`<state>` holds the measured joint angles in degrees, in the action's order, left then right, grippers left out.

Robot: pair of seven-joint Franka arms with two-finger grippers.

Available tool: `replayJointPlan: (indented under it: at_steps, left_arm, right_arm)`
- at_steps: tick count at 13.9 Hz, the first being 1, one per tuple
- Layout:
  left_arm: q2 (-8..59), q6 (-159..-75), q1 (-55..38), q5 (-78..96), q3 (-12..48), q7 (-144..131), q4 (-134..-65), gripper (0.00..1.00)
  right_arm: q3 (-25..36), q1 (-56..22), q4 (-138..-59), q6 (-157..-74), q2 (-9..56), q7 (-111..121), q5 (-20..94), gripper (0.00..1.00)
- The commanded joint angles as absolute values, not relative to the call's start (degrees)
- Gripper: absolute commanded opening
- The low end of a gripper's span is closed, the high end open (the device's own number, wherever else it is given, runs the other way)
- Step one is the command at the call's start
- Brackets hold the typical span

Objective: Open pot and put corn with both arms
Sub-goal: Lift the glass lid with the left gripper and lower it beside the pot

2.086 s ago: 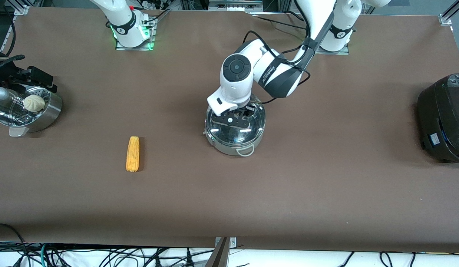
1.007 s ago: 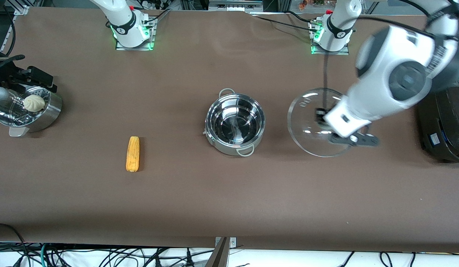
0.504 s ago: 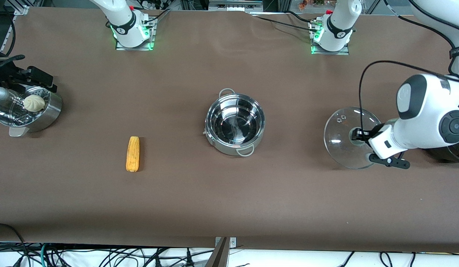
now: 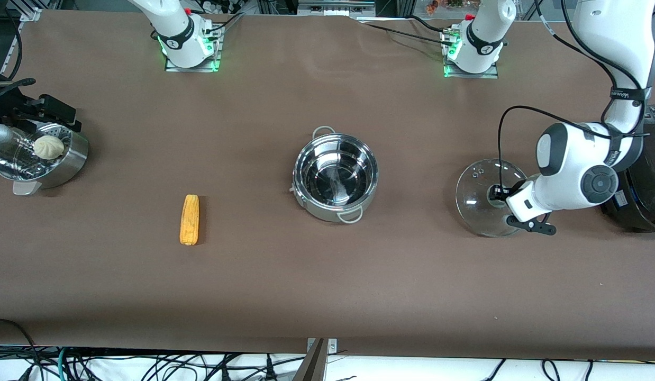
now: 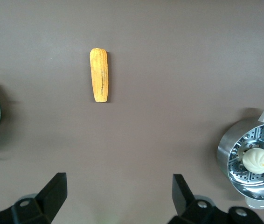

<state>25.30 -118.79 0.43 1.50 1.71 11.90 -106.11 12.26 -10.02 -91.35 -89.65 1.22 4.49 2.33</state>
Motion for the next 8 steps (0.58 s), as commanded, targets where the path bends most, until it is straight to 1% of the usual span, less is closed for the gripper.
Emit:
replayJointPlan:
  at_steps: [1, 3, 5, 7, 8]
  left_arm:
    - [24.69, -119.88, 1.05, -0.35, 2.29, 12.83, -107.57, 0.32]
    - [25.31, -124.78, 1.05, -0.61, 2.29, 12.92, -110.2, 0.32]
    - [25.75, -126.65, 1.05, -0.88, 2.29, 13.45, -111.53, 0.32]
    - [26.63, -126.74, 1.05, -0.88, 2.29, 13.45, -111.45, 0.4]
    - [27.5, -126.74, 1.14, -0.88, 2.29, 13.45, -111.45, 0.47]
  right_arm:
    - [12.3, -9.84, -90.26, -88.59, 1.58, 5.45, 2.55, 1.0]
    - [12.3, -9.84, -90.26, -88.68, 1.67, 5.45, 2.72, 1.0]
    - [12.3, -9.93, -90.18, -88.68, 1.76, 5.36, 2.72, 1.0]
    - [12.3, -9.84, -90.18, -88.86, 1.84, 4.84, 3.08, 1.0]
    - [12.3, -9.93, -90.18, -88.86, 2.02, 4.66, 3.08, 1.0]
